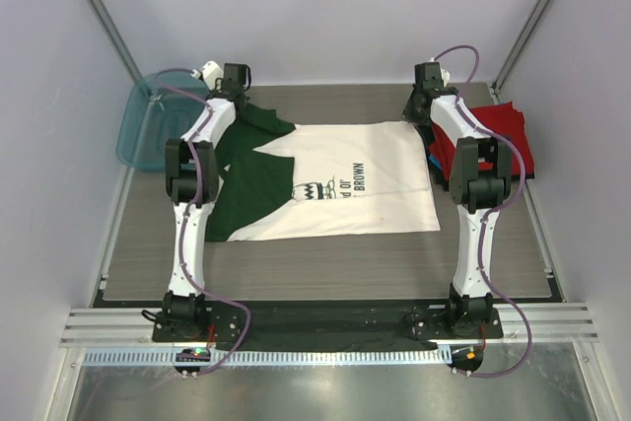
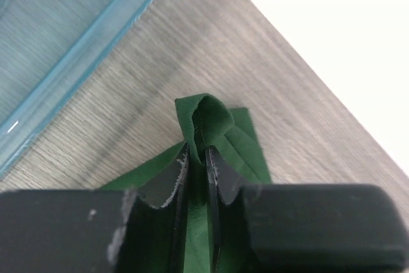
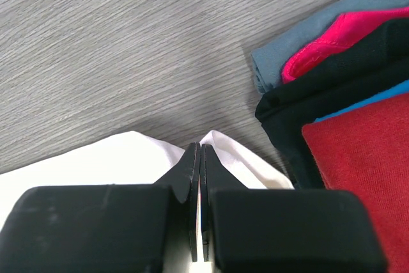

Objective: Fold and stack the t-shirts
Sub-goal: Fold the tshirt

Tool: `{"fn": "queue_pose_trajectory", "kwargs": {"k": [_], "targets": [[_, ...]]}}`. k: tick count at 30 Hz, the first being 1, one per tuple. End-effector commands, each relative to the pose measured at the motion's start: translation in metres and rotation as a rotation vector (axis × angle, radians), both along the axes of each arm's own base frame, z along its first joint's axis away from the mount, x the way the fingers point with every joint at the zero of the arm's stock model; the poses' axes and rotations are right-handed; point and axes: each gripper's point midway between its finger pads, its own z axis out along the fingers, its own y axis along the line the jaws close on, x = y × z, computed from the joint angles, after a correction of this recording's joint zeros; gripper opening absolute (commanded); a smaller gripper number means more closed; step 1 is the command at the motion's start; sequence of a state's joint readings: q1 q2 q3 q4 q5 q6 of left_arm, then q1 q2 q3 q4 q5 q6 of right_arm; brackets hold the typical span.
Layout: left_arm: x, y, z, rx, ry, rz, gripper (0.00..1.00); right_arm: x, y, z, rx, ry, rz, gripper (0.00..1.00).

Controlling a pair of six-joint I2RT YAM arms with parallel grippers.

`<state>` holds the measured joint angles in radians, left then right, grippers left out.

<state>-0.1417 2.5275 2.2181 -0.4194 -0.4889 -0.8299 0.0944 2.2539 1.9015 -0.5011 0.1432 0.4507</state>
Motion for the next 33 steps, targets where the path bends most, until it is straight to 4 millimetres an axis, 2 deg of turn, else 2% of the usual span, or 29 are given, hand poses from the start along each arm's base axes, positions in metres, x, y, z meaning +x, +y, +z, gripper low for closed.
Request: {"fn": "queue_pose_trajectory", "kwargs": {"k": [1,8,17,22,23,24,25,26,29,31,33], "targets": [[0.008,0.004,0.065,-0.001,-0.134,0.021,0.14,0.008,0.003,0.027,0.01,-0.067,0.006,0.01],[0.002,0.004,0.082,-0.008,-0.155,0.021,0.0,0.004,-0.004,0.036,0.014,-0.081,-0.026,0.01],[-0.011,-0.001,0.1,-0.01,-0.167,-0.01,0.0,-0.001,-0.007,0.047,0.045,-0.092,-0.031,0.01],[-0.024,-0.002,0.125,0.031,-0.184,-0.029,0.0,-0.003,-0.007,0.047,0.042,-0.094,-0.034,0.01],[-0.029,-0.003,0.121,0.048,-0.172,-0.029,0.0,-0.002,-0.009,0.047,0.036,-0.095,-0.039,0.01],[-0.032,-0.003,0.125,0.064,-0.175,-0.038,0.0,-0.001,-0.011,0.048,0.025,-0.098,-0.044,0.01],[-0.034,-0.005,0.138,0.066,-0.204,-0.041,0.0,-0.001,-0.014,0.049,0.011,-0.097,-0.05,0.01],[-0.039,-0.007,0.136,0.077,-0.197,-0.045,0.0,0.0,-0.02,0.05,-0.02,-0.099,-0.077,0.01],[-0.047,-0.016,0.153,0.117,-0.219,-0.06,0.0,0.0,-0.03,0.05,-0.077,-0.081,-0.093,0.01],[-0.054,-0.02,0.166,0.153,-0.226,-0.073,0.0,-0.002,-0.033,0.047,-0.089,-0.07,-0.099,0.01],[-0.061,-0.025,0.17,0.182,-0.223,-0.072,0.0,-0.004,-0.032,0.047,-0.086,-0.068,-0.095,0.01]]}}
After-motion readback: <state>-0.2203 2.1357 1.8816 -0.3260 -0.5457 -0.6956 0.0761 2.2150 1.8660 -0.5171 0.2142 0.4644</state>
